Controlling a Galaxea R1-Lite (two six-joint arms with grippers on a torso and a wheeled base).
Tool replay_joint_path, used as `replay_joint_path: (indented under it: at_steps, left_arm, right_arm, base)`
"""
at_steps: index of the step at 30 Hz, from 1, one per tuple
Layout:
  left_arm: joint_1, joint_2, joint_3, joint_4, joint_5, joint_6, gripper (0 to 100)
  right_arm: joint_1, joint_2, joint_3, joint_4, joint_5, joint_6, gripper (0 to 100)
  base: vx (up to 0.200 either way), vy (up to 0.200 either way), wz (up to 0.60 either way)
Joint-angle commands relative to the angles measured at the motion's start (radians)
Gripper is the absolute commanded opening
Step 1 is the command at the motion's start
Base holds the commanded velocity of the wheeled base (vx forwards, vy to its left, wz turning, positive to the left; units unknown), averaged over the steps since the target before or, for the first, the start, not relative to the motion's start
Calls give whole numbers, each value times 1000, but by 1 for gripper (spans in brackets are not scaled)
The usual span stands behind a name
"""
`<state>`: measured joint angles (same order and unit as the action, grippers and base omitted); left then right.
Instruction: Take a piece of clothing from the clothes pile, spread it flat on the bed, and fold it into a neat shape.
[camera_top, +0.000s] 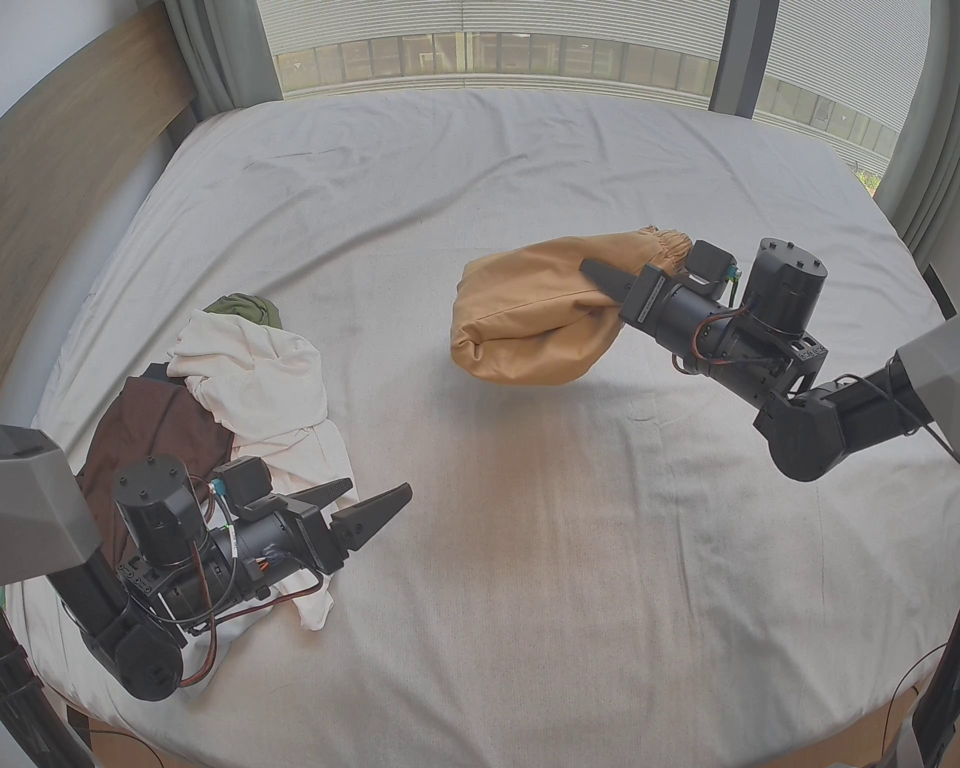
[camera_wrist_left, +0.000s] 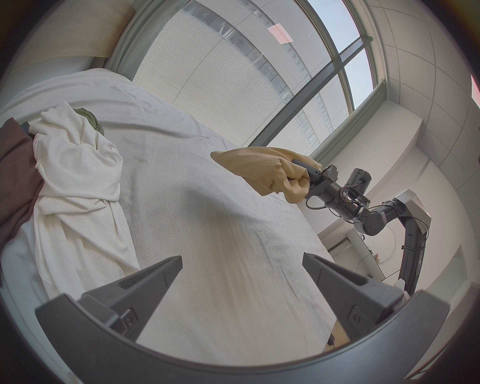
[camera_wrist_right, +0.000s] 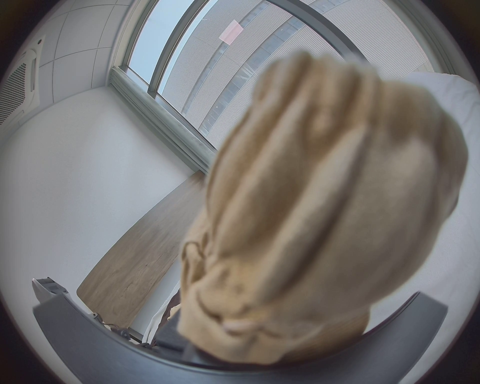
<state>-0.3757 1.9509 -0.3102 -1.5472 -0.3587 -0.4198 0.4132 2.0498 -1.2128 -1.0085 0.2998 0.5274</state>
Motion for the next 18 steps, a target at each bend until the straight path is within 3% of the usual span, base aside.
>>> replay_joint_path:
  at_steps: [1,18]
  left_arm:
    - [-2,5,0,-1,0,-1,100]
    - [-6,7,14,-2,0,-1,100]
  right_arm:
    - [-16,72,-80,19,1,0,0]
    - [-67,254,-413,151,-1,-1,0]
  base:
    - [0,0,0]
    - [0,0,0]
